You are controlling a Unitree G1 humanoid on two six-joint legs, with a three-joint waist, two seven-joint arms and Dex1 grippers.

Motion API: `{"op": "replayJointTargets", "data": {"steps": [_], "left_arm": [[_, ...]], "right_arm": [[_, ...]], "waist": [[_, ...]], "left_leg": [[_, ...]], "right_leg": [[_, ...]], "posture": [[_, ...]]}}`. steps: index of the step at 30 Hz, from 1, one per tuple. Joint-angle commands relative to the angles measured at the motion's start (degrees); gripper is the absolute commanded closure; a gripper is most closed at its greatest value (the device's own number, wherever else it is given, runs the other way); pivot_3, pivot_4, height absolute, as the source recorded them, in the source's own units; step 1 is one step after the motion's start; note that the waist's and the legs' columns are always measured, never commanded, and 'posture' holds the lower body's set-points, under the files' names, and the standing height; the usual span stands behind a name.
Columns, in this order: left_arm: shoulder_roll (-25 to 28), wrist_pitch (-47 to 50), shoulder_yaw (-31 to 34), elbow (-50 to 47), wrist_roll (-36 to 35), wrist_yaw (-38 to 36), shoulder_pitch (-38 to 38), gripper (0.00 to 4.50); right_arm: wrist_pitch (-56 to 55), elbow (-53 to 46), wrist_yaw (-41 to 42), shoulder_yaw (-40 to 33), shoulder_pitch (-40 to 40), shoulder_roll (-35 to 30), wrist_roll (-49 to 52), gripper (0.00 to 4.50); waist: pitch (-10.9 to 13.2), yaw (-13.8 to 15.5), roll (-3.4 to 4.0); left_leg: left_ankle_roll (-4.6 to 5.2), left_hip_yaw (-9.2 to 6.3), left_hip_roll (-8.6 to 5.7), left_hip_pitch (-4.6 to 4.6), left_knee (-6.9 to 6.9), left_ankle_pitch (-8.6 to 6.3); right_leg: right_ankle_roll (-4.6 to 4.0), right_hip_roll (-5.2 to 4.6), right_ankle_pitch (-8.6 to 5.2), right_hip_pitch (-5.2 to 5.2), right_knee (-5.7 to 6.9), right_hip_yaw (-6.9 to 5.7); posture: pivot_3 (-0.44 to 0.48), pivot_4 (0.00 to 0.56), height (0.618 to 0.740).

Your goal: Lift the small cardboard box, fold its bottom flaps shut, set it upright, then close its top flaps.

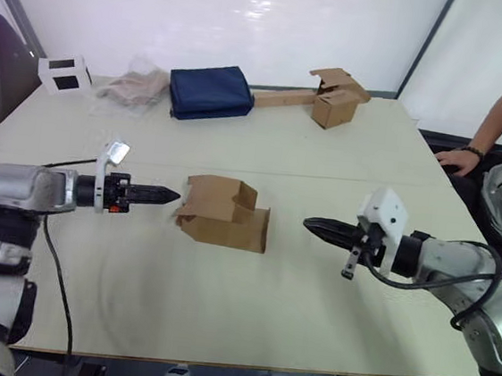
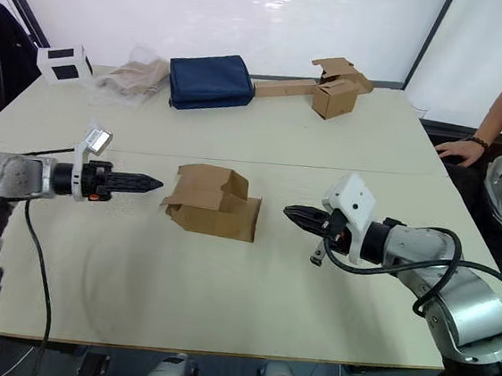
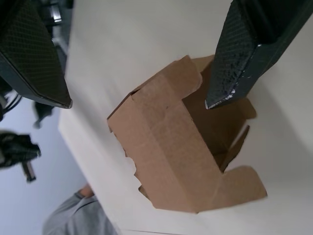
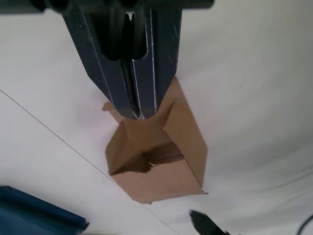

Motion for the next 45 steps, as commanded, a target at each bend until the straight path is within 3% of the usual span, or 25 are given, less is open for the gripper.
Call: {"op": "replayJointTargets", "data": {"steps": [1, 9, 15, 37, 40, 45], "left_arm": [[-2.19, 1.68, -0.05, 8.72, 2.24, -1.05, -5.33, 0.06], [-6.29, -1.25, -1.25, 17.52, 7.27, -4.19, -9.58, 0.06], [-9.98, -4.26, 1.25, 24.60, 9.83, -3.67, -13.44, 0.06], [-16.98, -10.97, 5.43, 33.41, 16.18, -4.41, -18.15, 0.06], [-16.89, -11.11, 5.81, 33.62, 16.75, -4.51, -18.25, 0.75], [-16.06, -11.14, 6.41, 33.74, 17.50, -4.58, -18.36, 2.70]], "right_arm": [[-0.02, -3.24, -1.35, -1.68, 1.06, -0.10, 0.33, 4.50], [1.94, -6.71, -3.51, -3.18, 3.55, -0.33, 1.52, 4.50], [3.30, -8.44, -4.77, -4.08, 4.39, -0.52, 2.49, 4.50], [9.61, -14.63, -7.87, -9.14, 7.67, -3.36, 7.61, 4.50], [9.92, -14.89, -8.29, -9.28, 7.73, -3.36, 8.07, 4.50], [9.51, -14.63, -8.86, -8.55, 7.60, -3.22, 8.07, 4.50]], "waist": [[0.00, 0.04, 0.00], [-0.01, -0.24, -0.01], [-0.01, 0.06, -0.03], [-0.02, 0.04, -0.04], [-0.02, 0.04, -0.04], [-0.02, 0.04, -0.04]], "left_leg": [[0.00, -0.01, -0.01, 0.00, 0.00, 0.00], [0.00, -0.03, -0.01, 0.00, -0.03, 0.00], [-0.01, -0.03, -0.04, -0.03, 0.03, 0.00], [0.00, -0.05, -0.04, -0.03, 0.03, 0.00], [0.00, -0.05, -0.04, -0.02, 0.02, 0.00], [0.00, -0.05, -0.04, -0.02, 0.02, 0.00]], "right_leg": [[0.00, 0.00, 0.00, 0.00, 0.00, -0.01], [0.00, 0.00, 0.00, -0.04, 0.02, -0.01], [0.01, -0.04, 0.00, 0.00, 0.01, -0.02], [0.01, -0.03, 0.00, -0.01, 0.05, -0.01], [0.01, -0.03, 0.00, -0.01, 0.06, -0.02], [0.01, -0.03, 0.00, -0.01, 0.05, -0.02]], "posture": [[0.000, 0.150, 0.740], [0.000, 0.150, 0.740], [0.000, 0.150, 0.740], [0.000, 0.150, 0.740], [0.000, 0.150, 0.740], [0.000, 0.150, 0.740]]}}
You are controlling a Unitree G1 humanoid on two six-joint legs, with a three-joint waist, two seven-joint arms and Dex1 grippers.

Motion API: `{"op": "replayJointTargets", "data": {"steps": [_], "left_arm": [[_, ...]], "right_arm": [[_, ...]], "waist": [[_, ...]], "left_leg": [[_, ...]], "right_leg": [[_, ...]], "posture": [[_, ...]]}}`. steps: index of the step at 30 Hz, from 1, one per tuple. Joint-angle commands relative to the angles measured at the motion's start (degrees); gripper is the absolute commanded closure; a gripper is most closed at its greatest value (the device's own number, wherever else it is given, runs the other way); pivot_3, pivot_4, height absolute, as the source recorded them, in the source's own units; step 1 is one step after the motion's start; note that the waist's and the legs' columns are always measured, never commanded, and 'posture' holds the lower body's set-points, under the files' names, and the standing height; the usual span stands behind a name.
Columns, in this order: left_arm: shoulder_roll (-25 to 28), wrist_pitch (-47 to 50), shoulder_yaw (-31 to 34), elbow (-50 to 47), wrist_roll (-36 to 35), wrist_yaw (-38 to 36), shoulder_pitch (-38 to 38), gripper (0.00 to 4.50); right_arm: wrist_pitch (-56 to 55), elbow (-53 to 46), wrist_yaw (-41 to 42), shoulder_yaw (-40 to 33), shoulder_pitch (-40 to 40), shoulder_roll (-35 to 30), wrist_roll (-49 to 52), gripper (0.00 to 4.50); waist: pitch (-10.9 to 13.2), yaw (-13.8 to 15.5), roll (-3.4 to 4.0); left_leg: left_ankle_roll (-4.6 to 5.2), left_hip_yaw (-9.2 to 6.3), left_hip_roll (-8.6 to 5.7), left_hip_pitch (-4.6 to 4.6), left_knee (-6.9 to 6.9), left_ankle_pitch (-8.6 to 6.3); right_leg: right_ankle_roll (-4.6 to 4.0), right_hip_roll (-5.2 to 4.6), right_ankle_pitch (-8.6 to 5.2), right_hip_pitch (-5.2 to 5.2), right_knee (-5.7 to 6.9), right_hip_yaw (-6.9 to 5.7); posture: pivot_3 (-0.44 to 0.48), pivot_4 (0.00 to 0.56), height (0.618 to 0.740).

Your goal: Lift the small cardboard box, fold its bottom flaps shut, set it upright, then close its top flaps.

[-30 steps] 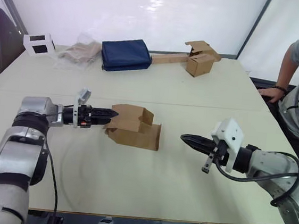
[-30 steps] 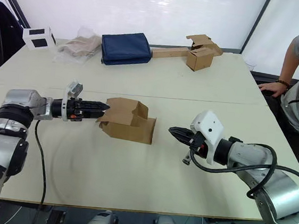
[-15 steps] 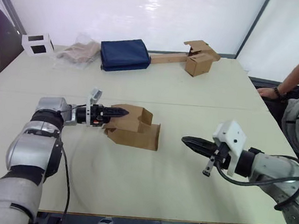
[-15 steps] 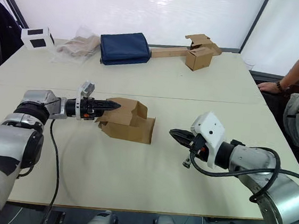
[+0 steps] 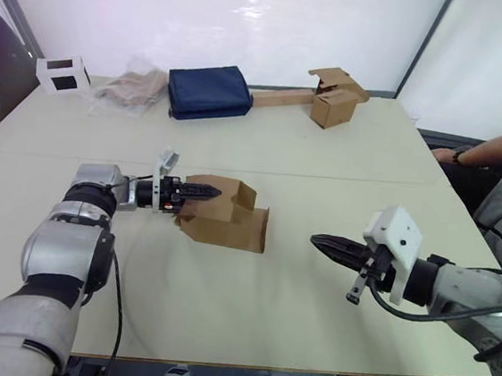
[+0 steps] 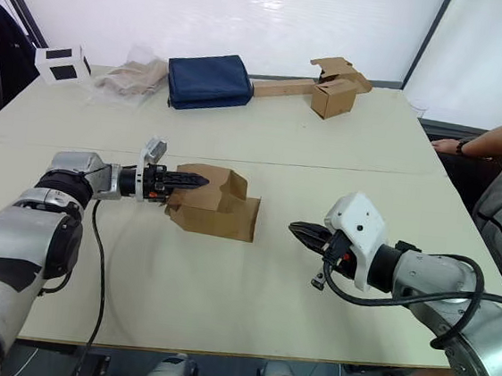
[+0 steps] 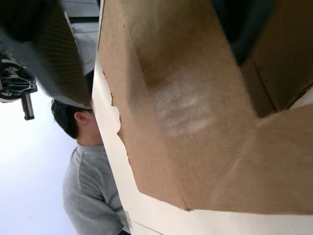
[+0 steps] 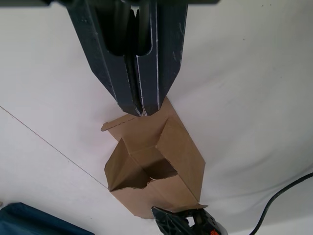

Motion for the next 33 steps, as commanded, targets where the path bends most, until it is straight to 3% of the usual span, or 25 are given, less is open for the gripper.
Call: {"op": "replayJointTargets", "data": {"steps": [1, 4, 5, 10, 14, 17, 21, 24, 33], "left_arm": [[1.49, -0.42, 1.68, -0.30, 0.31, -1.02, -1.52, 3.10], [2.34, 0.14, 1.79, -0.48, 0.56, -1.62, -1.59, 4.31], [2.61, 0.46, 1.82, -0.63, 0.65, -1.97, -1.62, 4.45], [3.96, 5.95, 2.46, -4.29, -1.29, -5.52, -3.03, 4.45], [4.88, 13.94, 2.64, -16.91, -6.01, -8.54, -1.49, 4.45], [4.11, 16.24, 5.31, -28.06, -9.98, -5.28, 1.50, 4.45], [-1.22, 6.07, 13.38, -48.09, -14.14, 6.16, 7.18, 4.45], [-5.00, -18.28, 9.46, -59.99, -7.15, 10.65, 14.51, 4.45], [-6.03, -38.53, 6.53, -59.57, -4.29, 14.31, 16.77, 4.45]], "right_arm": [[-0.75, -1.55, -0.49, -0.86, -0.49, -0.34, 0.47, 4.50], [-1.11, -1.18, -0.71, -0.06, -1.07, 0.01, 0.34, 4.50], [-1.24, -1.07, -0.71, 0.15, -1.16, 0.04, 0.25, 4.50], [-1.84, -0.53, -0.74, 0.58, -1.54, 0.25, -0.11, 4.50], [-3.34, 0.62, -2.03, 1.32, -2.88, 1.72, -1.39, 4.50], [-4.98, 2.66, -3.76, 2.79, -5.17, 3.57, -3.31, 4.50], [-9.29, 9.59, -12.11, 6.29, -13.36, 10.96, -10.70, 4.50], [-13.21, 18.95, -20.12, 7.93, -22.87, 18.60, -16.55, 4.50], [-18.21, 30.89, -22.94, 10.35, -33.63, 27.97, -21.81, 4.50]], "waist": [[0.00, 0.00, 0.00], [0.00, -0.01, 0.00], [0.00, -0.01, 0.00], [0.00, -0.02, 0.00], [0.01, -0.03, -0.02], [0.01, -0.07, -0.02], [-0.01, -0.23, 0.01], [-0.04, -0.73, 0.03], [-0.06, 0.02, 0.05]], "left_leg": [[0.00, 0.00, 0.00, 0.00, 0.00, 0.00], [0.00, 0.00, 0.00, 0.00, 0.00, 0.00], [0.00, 0.00, 0.00, 0.00, 0.00, 0.00], [0.00, 0.00, 0.00, 0.00, 0.00, 0.00], [-0.01, -0.01, 0.00, -0.02, 0.01, 0.00], [-0.01, -0.01, 0.01, -0.01, 0.00, 0.00], [-0.05, 0.02, 0.09, 0.02, 0.00, 0.02], [-0.42, 0.03, 0.05, 0.00, -0.04, 0.23], [-0.59, 0.15, -0.01, -0.04, -0.08, 0.33]], "right_leg": [[0.00, 0.00, 0.00, 0.00, 0.00, 0.00], [0.00, 0.00, 0.00, 0.00, 0.00, 0.00], [0.00, 0.00, 0.00, 0.00, 0.00, 0.00], [0.00, 0.00, 0.00, 0.00, 0.00, 0.00], [0.00, 0.00, 0.00, 0.00, 0.00, 0.00], [0.00, -0.01, 0.00, 0.00, 0.01, 0.00], [0.00, -0.04, 0.00, -0.02, 0.06, 0.05], [0.00, -0.03, 0.00, -0.09, 0.06, 0.06], [0.00, -0.11, 0.02, -0.23, 0.13, 0.15]], "posture": [[0.000, 0.150, 0.740], [0.000, 0.150, 0.740], [0.000, 0.150, 0.740], [0.000, 0.150, 0.740], [0.000, 0.150, 0.740], [0.000, 0.150, 0.740], [0.000, 0.150, 0.740], [0.000, 0.150, 0.740], [0.000, 0.150, 0.740]]}}
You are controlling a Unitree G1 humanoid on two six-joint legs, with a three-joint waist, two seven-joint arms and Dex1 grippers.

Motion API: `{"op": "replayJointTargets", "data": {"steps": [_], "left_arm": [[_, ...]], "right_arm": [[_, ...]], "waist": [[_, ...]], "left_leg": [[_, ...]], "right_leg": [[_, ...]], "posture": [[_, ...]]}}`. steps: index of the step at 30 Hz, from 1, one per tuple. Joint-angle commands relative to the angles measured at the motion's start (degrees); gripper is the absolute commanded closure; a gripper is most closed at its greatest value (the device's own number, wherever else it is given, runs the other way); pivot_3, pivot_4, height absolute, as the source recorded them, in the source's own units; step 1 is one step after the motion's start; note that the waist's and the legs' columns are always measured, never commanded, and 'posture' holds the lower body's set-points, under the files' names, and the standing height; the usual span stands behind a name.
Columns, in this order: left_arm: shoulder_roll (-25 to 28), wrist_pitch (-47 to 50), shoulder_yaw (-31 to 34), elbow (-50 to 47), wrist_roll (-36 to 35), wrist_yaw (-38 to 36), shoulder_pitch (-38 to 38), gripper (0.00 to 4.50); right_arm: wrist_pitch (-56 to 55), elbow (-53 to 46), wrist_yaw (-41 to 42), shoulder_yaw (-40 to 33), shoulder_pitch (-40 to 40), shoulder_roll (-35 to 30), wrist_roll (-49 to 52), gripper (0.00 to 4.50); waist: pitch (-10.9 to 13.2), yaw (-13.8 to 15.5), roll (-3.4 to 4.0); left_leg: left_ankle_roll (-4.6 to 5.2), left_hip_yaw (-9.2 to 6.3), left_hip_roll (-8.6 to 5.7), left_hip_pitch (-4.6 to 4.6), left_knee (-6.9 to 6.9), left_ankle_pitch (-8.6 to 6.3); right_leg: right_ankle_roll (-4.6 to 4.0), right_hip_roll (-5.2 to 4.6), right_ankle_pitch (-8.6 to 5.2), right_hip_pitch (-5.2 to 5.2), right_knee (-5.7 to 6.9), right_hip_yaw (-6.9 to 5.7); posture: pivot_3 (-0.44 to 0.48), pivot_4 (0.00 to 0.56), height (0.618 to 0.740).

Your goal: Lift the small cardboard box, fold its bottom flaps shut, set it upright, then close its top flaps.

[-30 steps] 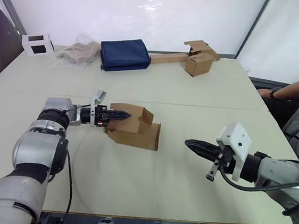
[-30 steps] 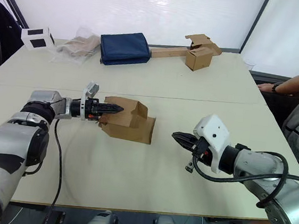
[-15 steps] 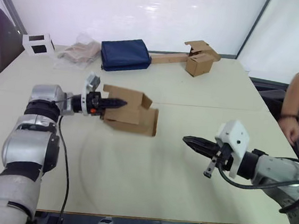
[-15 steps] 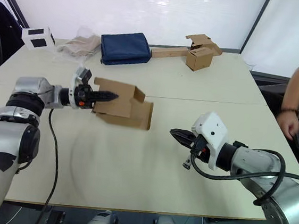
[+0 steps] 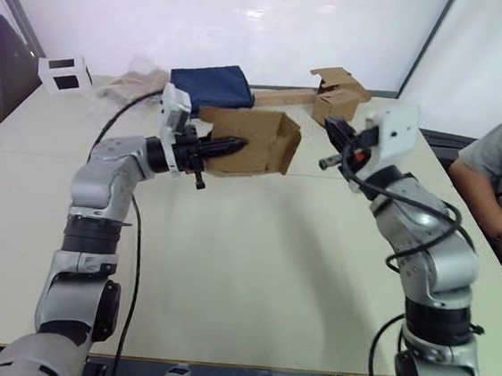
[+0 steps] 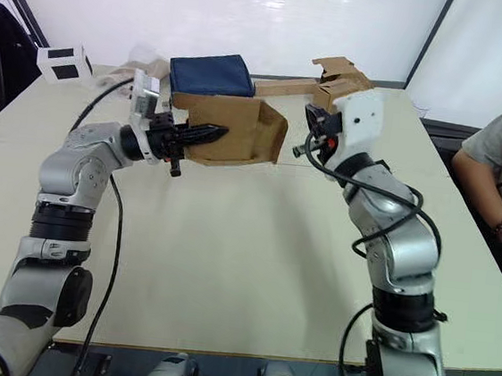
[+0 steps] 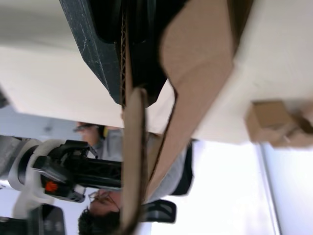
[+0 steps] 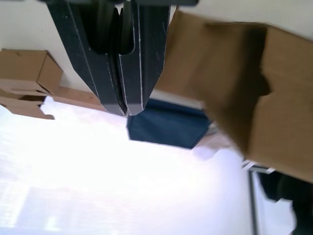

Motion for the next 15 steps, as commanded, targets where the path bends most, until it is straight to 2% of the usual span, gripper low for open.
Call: {"op": "replayJointTargets", "data": {"steps": [1, 15], "left_arm": [[0.45, -6.43, -0.64, -0.07, 0.53, 1.51, -1.24, 4.45], [2.04, -8.00, -1.78, -0.91, -1.56, 3.75, 0.38, 4.45]], "right_arm": [[-2.43, 1.09, 0.83, 1.66, -2.95, 1.98, -1.50, 4.50], [-3.91, 3.23, 3.79, 3.55, -5.02, 6.18, -2.38, 4.50]], "waist": [[0.00, -0.03, 0.00], [0.00, -1.11, 0.01]], "left_leg": [[0.00, 0.00, 0.00, 0.00, -0.01, 0.00], [0.11, -0.06, 0.01, 0.01, -0.02, -0.06]], "right_leg": [[0.00, 0.00, 0.00, 0.00, 0.00, 0.00], [0.00, 0.04, 0.00, -0.01, 0.07, -0.02]], "posture": [[0.000, 0.150, 0.740], [0.000, 0.150, 0.740]]}}
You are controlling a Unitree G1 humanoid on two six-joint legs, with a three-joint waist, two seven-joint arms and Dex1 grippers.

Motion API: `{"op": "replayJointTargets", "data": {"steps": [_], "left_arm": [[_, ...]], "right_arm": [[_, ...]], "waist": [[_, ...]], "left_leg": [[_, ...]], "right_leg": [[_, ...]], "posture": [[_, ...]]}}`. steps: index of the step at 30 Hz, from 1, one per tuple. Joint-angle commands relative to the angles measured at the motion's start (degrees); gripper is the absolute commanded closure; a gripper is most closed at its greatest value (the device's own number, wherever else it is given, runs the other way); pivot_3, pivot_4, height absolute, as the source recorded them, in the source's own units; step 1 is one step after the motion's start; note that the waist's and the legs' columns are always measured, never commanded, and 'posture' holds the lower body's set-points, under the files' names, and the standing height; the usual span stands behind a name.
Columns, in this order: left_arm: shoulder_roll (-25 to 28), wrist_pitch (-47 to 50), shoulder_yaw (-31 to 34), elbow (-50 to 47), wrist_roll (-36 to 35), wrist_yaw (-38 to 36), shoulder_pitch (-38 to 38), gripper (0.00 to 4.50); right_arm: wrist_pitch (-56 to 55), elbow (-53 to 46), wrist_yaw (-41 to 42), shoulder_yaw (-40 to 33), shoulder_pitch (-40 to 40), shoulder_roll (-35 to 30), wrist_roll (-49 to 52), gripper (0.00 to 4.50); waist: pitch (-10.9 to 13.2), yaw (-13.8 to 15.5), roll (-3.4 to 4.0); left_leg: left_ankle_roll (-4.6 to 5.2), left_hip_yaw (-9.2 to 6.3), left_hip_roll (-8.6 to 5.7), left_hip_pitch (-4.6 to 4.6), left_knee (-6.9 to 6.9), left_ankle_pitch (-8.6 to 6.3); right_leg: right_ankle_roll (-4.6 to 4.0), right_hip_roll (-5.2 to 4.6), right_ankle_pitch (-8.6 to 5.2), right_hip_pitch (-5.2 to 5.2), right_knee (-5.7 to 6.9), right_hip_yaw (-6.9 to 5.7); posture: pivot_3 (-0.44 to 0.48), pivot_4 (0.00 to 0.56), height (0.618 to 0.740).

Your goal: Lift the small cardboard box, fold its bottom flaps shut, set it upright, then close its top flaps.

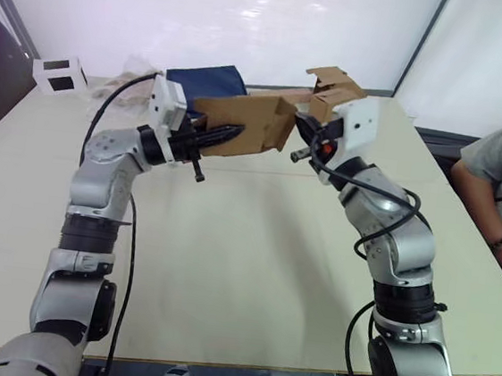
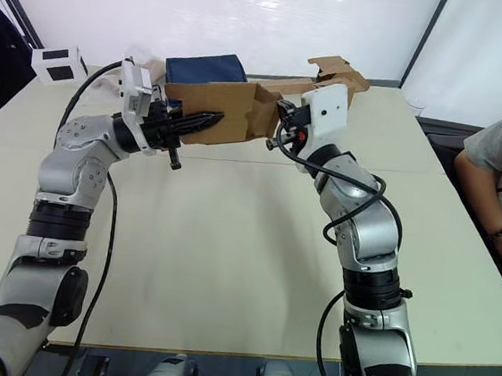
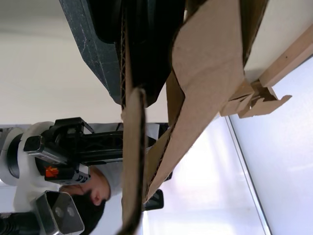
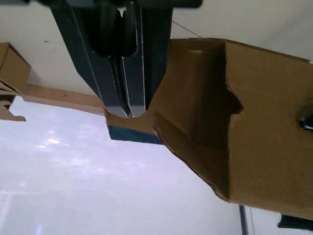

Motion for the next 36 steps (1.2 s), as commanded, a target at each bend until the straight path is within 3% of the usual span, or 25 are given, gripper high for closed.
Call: {"op": "replayJointTargets", "data": {"steps": [1, 21, 36], "left_arm": [[0.63, -0.22, -0.31, -2.35, -1.41, 0.49, 0.39, 4.45], [1.51, -0.03, -1.53, -2.77, -2.03, 1.36, 1.30, 4.45], [1.10, 3.56, -2.60, -6.11, -4.17, 2.34, 2.19, 4.45]], "right_arm": [[-1.59, -1.48, 1.04, -0.08, -1.30, 0.59, -0.23, 4.50], [-3.06, -1.39, 1.67, -2.30, -3.05, -1.26, -2.20, 4.50], [-1.40, -3.36, 3.08, 1.99, -0.52, 2.51, -2.02, 4.50]], "waist": [[0.00, -0.27, 0.00], [0.00, -0.48, 0.00], [0.00, -0.51, 0.01]], "left_leg": [[0.00, -0.01, 0.00, 0.00, 0.00, 0.00], [0.03, -0.02, 0.00, 0.00, -0.03, -0.02], [0.03, -0.02, 0.00, 0.00, -0.04, -0.02]], "right_leg": [[0.00, 0.00, 0.00, 0.00, 0.00, -0.01], [0.00, 0.01, 0.00, -0.01, 0.00, 0.00], [0.00, 0.01, 0.00, -0.01, -0.01, 0.00]], "posture": [[0.000, 0.150, 0.740], [0.000, 0.150, 0.740], [0.000, 0.150, 0.740]]}}
